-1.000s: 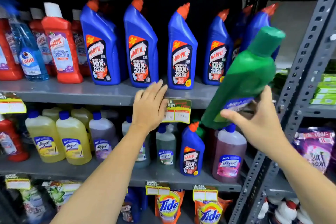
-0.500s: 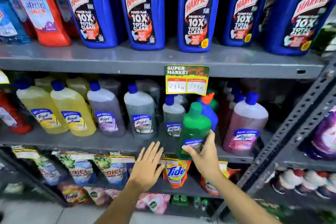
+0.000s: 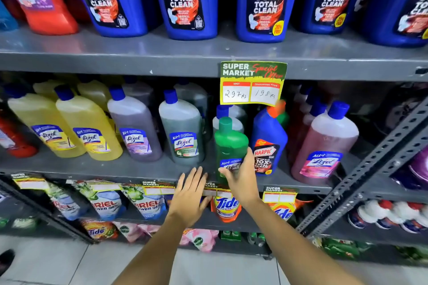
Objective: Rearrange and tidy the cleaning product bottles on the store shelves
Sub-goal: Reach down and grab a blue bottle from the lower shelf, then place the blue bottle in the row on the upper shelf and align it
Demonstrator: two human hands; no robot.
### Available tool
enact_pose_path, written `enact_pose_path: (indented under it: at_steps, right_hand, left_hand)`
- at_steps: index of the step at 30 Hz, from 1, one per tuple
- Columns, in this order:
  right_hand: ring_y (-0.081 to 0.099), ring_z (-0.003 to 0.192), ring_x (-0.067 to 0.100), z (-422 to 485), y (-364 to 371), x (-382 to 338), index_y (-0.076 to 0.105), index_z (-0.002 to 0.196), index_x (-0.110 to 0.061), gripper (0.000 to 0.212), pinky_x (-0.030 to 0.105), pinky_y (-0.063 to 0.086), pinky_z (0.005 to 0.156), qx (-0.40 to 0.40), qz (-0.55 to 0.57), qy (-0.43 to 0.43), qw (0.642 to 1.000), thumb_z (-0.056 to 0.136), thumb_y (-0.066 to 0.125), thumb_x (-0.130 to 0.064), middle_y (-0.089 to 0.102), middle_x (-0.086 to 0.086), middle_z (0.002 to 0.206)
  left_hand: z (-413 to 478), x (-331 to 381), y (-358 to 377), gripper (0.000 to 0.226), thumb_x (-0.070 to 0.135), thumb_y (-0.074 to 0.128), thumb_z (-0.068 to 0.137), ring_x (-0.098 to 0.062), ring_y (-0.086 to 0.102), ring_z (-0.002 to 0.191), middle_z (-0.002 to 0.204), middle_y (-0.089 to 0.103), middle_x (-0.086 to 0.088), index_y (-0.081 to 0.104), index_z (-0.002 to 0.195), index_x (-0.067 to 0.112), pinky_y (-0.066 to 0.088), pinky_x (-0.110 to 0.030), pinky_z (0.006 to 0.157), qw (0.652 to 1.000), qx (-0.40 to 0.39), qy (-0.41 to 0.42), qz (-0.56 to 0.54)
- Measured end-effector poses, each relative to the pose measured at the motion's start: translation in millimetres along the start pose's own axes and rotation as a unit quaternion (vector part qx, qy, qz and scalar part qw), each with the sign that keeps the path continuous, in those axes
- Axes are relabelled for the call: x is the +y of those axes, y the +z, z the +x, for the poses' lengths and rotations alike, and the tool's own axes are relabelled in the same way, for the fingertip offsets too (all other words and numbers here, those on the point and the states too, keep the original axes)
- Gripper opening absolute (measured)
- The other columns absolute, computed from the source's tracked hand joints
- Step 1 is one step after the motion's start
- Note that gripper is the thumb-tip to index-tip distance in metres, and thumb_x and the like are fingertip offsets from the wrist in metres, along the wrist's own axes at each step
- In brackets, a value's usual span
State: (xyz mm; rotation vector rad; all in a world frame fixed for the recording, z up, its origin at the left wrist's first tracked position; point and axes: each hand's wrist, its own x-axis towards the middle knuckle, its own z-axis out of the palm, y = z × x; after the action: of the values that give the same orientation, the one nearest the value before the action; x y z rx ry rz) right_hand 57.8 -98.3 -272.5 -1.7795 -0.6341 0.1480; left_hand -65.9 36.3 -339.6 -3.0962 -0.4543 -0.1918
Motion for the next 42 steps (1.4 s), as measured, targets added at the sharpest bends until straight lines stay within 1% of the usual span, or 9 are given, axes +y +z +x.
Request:
enact_pose_path:
  at_steps: [6, 10, 14, 18, 22, 30, 35, 38, 42]
  right_hand:
    - [0.052, 0.124, 0.014, -23.7, -1.9, 2.8, 0.036, 0.144, -0.010, 0.080, 0.038, 0.043, 0.107, 0.030, 0.001, 0.025, 0.999, 0.078, 0.082, -0.014, 0.051, 0.011, 0.134]
    - [0.051, 0.115, 0.012, -55.1, -11.7, 2.8, 0.042, 0.139, -0.017, 0.068, 0.024, 0.041, 0.099, 0.188, -0.003, 0.006, 0.982, 0.082, 0.078, -0.028, 0.050, 0.000, 0.121]
    - [0.046, 0.118, 0.028, -33.3, -43.6, -4.1, 0.047, 0.131, -0.007, 0.052, 0.033, 0.038, 0.102, 0.281, -0.049, -0.032, 0.958, 0.085, 0.069, -0.015, 0.050, 0.013, 0.126]
    - [0.040, 0.124, 0.038, 0.7, -57.4, -12.3, 0.043, 0.136, 0.002, 0.073, 0.027, 0.024, 0.103, 0.278, -0.121, 0.007, 0.953, 0.075, 0.078, -0.016, 0.046, 0.024, 0.134]
    - [0.036, 0.129, 0.037, 17.2, -46.1, -14.8, 0.034, 0.146, -0.004, 0.097, 0.041, 0.030, 0.104, 0.274, -0.122, 0.057, 0.952, 0.067, 0.086, -0.029, 0.040, 0.022, 0.143]
    - [0.039, 0.135, 0.028, 35.4, -35.7, 4.8, 0.010, 0.154, -0.024, 0.123, 0.048, 0.043, 0.101, 0.256, -0.093, 0.087, 0.958, 0.061, 0.090, -0.031, 0.039, 0.009, 0.148]
    - [0.046, 0.131, 0.025, 19.5, -45.3, 7.7, 0.019, 0.152, -0.018, 0.120, 0.030, 0.036, 0.101, 0.252, -0.049, 0.074, 0.964, 0.058, 0.092, -0.032, 0.042, 0.005, 0.146]
    - [0.048, 0.129, 0.022, -7.8, -60.3, 3.2, 0.027, 0.148, -0.020, 0.115, 0.025, 0.035, 0.104, 0.258, -0.021, 0.035, 0.965, 0.055, 0.094, -0.029, 0.046, 0.003, 0.142]
    - [0.054, 0.121, 0.015, -43.6, -85.6, -17.1, 0.032, 0.143, -0.036, 0.115, 0.032, 0.043, 0.102, 0.267, 0.002, 0.002, 0.964, 0.047, 0.096, -0.038, 0.054, -0.008, 0.134]
  left_hand:
    - [-1.1, 0.9, -0.9, 0.065, 0.046, 0.042, 0.097, -0.027, 0.016, 0.147, 0.159, 0.022, -0.010, 0.024, 0.150, 0.012, 0.009, -0.050, 0.119, 1.000, 0.002, 0.001, -0.010]
    - [-1.7, -1.0, -1.9, 0.065, 0.047, 0.041, 0.097, -0.027, 0.021, 0.146, 0.158, 0.027, -0.010, 0.027, 0.150, 0.012, 0.014, -0.050, 0.119, 1.000, 0.006, 0.006, -0.011]
    - [-2.0, -0.1, 0.2, 0.065, 0.052, 0.034, 0.098, -0.028, 0.023, 0.145, 0.157, 0.029, -0.010, 0.030, 0.149, 0.012, 0.017, -0.051, 0.118, 1.000, 0.009, 0.003, -0.015]
    - [-1.3, 2.3, 2.8, 0.071, 0.058, 0.018, 0.095, -0.027, 0.017, 0.147, 0.159, 0.023, -0.009, 0.027, 0.150, 0.013, 0.010, -0.050, 0.119, 1.000, 0.010, -0.010, -0.023]
    - [0.2, 5.5, 2.6, 0.071, 0.059, 0.024, 0.096, -0.027, 0.013, 0.148, 0.160, 0.020, -0.009, 0.025, 0.150, 0.013, 0.006, -0.049, 0.119, 0.999, 0.000, -0.019, -0.032]
    - [-0.8, 4.7, -0.5, 0.071, 0.057, 0.022, 0.095, -0.030, 0.024, 0.145, 0.156, 0.029, -0.012, 0.030, 0.148, 0.010, 0.018, -0.053, 0.117, 0.999, -0.019, -0.016, -0.020]
    - [-8.2, 0.3, -7.5, 0.069, 0.052, 0.005, 0.095, -0.026, 0.012, 0.148, 0.161, 0.009, -0.003, 0.019, 0.152, 0.014, 0.009, -0.050, 0.119, 0.999, -0.026, 0.005, -0.025]
    - [-7.9, 9.0, -38.7, 0.059, 0.042, 0.018, 0.098, -0.027, 0.021, 0.146, 0.159, 0.010, 0.000, 0.029, 0.149, 0.014, 0.023, -0.051, 0.117, 0.995, 0.052, 0.007, -0.085]
    - [14.4, 25.2, -131.8, 0.052, 0.037, 0.031, 0.096, -0.025, 0.037, 0.135, 0.158, 0.026, -0.003, 0.037, 0.144, 0.016, 0.034, -0.043, 0.103, 0.947, 0.274, 0.019, -0.164]
